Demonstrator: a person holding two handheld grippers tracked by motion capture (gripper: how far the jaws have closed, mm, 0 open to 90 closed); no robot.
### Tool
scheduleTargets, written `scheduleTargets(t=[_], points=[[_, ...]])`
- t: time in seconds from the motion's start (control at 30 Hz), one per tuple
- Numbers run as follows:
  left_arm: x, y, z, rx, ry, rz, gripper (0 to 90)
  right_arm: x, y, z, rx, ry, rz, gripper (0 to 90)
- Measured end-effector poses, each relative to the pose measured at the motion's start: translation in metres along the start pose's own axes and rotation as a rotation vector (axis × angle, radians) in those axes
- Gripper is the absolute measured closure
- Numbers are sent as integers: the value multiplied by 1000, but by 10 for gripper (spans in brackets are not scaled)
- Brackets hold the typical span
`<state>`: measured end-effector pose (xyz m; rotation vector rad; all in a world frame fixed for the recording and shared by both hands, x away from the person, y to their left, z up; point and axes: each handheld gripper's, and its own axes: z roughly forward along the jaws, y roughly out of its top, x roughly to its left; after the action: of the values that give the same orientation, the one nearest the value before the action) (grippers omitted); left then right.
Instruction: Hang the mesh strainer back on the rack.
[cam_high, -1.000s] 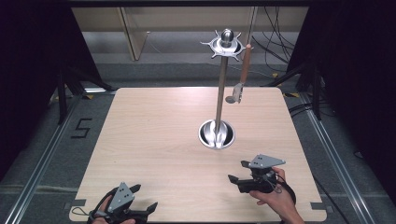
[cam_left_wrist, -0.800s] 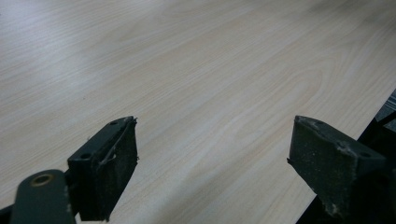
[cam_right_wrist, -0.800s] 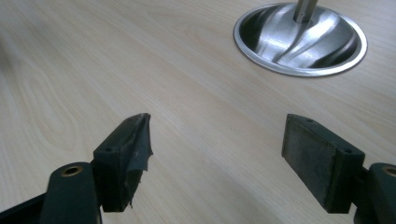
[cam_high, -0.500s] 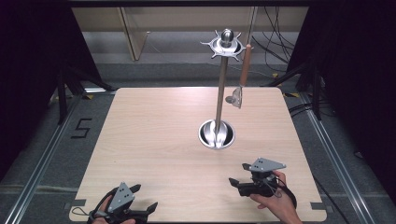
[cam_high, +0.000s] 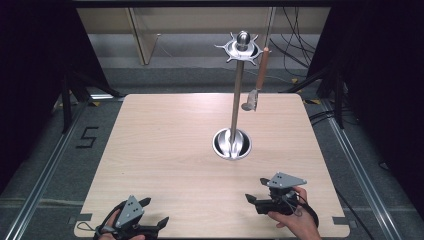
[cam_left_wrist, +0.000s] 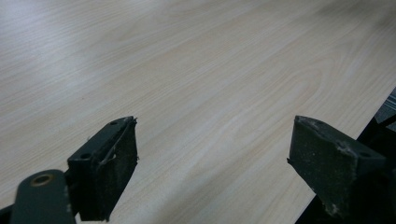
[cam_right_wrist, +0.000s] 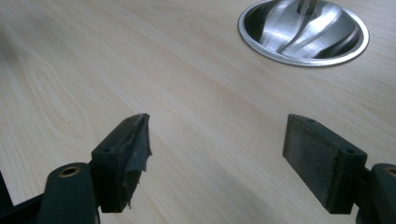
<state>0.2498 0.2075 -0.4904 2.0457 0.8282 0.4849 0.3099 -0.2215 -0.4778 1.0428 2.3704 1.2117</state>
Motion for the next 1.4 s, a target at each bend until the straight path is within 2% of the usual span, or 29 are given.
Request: scheduleTargets(t=[0.1, 0.13, 0.17, 0.2, 0.23, 0.27, 0.37, 0.43, 0.47, 0.5, 0.53, 0.57, 0.6, 0.63, 0.67, 0.7, 0.73, 0.77, 0.8, 0.83, 0.9, 1.03, 1.07, 1.1, 1.27, 1.3, 1.33, 1.37, 1.4], points=[[-1, 0, 0, 0, -2, -12, 148, 0, -1, -1, -2, 2, -1, 242], [-2, 0, 0, -5, -5, -30, 148, 0, -2, -1, 9, 4, 7, 242], [-1, 0, 0, 3, -3, -11, 148, 2, -3, -2, 21, 7, 31, 243], [0, 0, 0, 4, -1, -3, 148, 0, -3, -1, 4, -4, 1, 243], [-5, -1, 1, -18, -10, -68, 148, 1, -4, -1, 9, -2, 6, 244], [-6, -1, 0, -16, -9, -71, 148, 1, -4, -2, 18, 4, 8, 243], [-5, -1, 0, -12, -5, -67, 148, 3, -5, -1, 13, 5, 3, 243], [-6, -1, 1, -22, -11, -80, 148, 3, -6, -2, 13, 10, -3, 243], [-4, -1, 0, -7, -7, -46, 148, 3, -6, -2, 17, 22, 10, 243], [-4, -1, 1, -9, -6, -41, 148, 3, -7, -3, 17, 16, 2, 244], [-7, -2, 1, -7, -11, -87, 148, 3, -8, -4, 20, 14, 8, 244], [-7, -2, 1, -8, -13, -74, 148, 3, -9, -4, 15, 13, 4, 244], [-5, -1, 1, -6, -10, -52, 148, 5, -10, -5, 22, 7, 31, 244], [-5, -1, 0, -6, -10, -44, 148, 3, -11, -5, 20, 10, 8, 244], [-5, -1, 0, -6, -10, -47, 148, 3, -12, -5, 24, 12, 8, 243], [-6, -1, 1, -14, -13, -68, 148, 4, -13, -5, 19, 11, 8, 243], [-6, -1, 1, -14, -14, -67, 148, 5, -14, -6, 22, 11, 21, 244], [-6, -1, 1, -14, -13, -65, 148, 4, -14, -5, 19, 21, -2, 243], [-5, -1, 0, -6, -11, -53, 148, 4, -15, -6, 27, 14, 3, 243], [-6, -1, 1, -18, -13, -70, 148, 5, -16, -7, 18, 11, 10, 243], [-6, -1, 1, -14, -14, -68, 148, 6, -17, -7, 23, 27, 11, 243], [-6, -1, 0, -11, -13, -65, 148, 6, -19, -9, 25, 14, 11, 242], [-6, -1, 1, -15, -13, -69, 148, 6, -20, -9, 27, 29, 17, 242], [-6, -1, 1, -13, -13, -68, 148, 7, -20, -10, 29, 16, 23, 242], [-6, -1, 1, -13, -14, -67, 148, 8, -22, -9, 25, 34, 9, 241], [-4, -1, 0, 1, -9, -35, 148, 10, -23, -11, 30, 25, 30, 241], [-3, -1, 0, 6, -7, -22, 148, 10, -23, -11, 26, 24, 29, 241], [-3, 0, 0, 4, -7, -24, 148, 10, -24, -11, 27, 27, 28, 240], [-6, -1, 1, -11, -12, -62, 148, 10, -24, -12, 25, 30, 30, 240]])
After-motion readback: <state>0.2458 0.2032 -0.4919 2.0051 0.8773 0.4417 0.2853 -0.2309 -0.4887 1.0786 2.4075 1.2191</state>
